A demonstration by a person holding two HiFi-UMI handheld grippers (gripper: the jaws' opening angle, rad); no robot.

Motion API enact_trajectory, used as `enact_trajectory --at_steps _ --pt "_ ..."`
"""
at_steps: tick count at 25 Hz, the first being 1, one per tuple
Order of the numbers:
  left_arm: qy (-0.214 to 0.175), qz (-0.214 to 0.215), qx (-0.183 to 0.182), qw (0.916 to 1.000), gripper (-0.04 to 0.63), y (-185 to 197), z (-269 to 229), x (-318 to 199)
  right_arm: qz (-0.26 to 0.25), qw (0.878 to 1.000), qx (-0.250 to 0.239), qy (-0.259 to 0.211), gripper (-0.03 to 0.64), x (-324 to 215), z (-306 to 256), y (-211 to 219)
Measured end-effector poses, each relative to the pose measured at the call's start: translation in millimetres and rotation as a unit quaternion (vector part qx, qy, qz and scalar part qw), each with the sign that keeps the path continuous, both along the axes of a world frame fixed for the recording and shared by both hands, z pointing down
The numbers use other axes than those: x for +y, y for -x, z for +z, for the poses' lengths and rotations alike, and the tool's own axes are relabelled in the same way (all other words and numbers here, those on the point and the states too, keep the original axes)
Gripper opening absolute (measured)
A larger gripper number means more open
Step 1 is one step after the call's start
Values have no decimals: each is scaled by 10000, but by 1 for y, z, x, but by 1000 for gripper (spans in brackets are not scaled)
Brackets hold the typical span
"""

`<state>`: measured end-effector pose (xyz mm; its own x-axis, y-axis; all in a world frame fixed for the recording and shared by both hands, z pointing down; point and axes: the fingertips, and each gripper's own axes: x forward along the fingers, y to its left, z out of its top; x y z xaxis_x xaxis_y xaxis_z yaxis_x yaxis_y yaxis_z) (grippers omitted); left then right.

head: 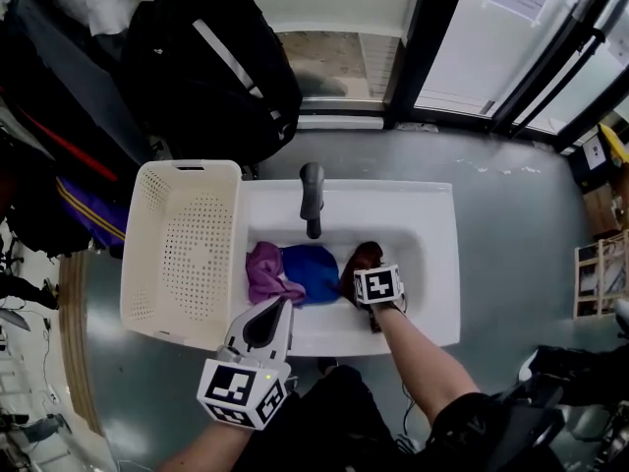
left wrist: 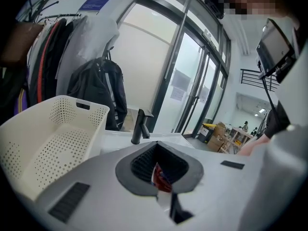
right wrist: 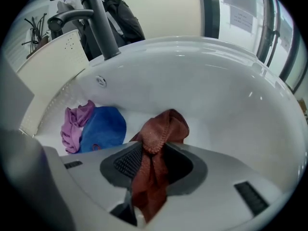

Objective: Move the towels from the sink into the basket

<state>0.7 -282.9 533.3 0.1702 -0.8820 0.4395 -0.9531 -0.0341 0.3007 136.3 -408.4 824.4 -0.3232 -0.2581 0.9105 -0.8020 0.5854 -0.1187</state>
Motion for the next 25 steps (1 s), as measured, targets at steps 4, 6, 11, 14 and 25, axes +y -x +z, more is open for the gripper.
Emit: enact_trajectory --at_steps 4,6,11,14,25 --pt "-167 34 -61 9998 3 2 -16 2 4 9999 -85 -103 126 1 -11 -1" --pt "-250 65 -72 9996 3 3 -23 3 59 9995 -202 -219 123 -1 -22 -1" --pt "-385 114 -86 9992 3 5 -37 10 200 9971 -535 -504 121 -1 -59 -1" --pt "-474 86 -110 9988 3 10 -46 15 261 9942 -796 -670 120 0 -84 2" --pt "-871 -126 -198 9959 3 42 -80 42 113 9767 -1787 -1182 120 23 -185 46"
